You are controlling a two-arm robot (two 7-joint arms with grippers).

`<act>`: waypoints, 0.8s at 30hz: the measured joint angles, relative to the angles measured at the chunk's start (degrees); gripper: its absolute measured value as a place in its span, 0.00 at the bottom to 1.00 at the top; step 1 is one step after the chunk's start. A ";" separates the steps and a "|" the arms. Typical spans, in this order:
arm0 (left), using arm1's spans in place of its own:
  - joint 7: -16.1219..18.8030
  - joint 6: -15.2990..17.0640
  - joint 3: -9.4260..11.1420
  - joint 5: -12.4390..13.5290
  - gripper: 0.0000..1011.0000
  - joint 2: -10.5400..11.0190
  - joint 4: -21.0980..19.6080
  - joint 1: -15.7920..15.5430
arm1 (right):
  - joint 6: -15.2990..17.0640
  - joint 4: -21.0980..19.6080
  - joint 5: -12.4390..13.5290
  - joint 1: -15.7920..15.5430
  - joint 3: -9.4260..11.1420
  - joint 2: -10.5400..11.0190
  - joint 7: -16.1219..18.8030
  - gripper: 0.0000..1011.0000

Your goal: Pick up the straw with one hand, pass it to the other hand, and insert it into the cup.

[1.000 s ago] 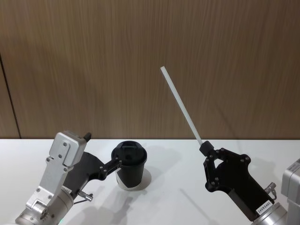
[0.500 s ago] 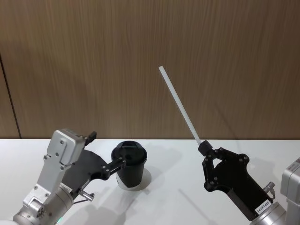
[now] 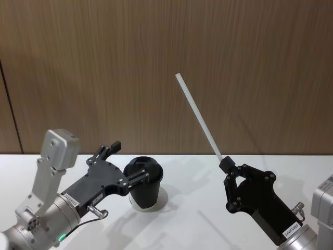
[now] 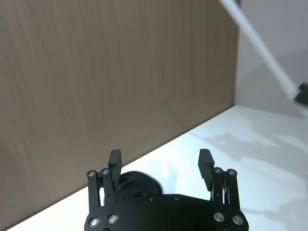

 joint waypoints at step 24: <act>-11.49 12.00 -4.47 -23.53 0.99 -1.02 -2.22 -1.88 | -0.02 0.03 0.06 0.05 -0.02 0.00 0.03 0.00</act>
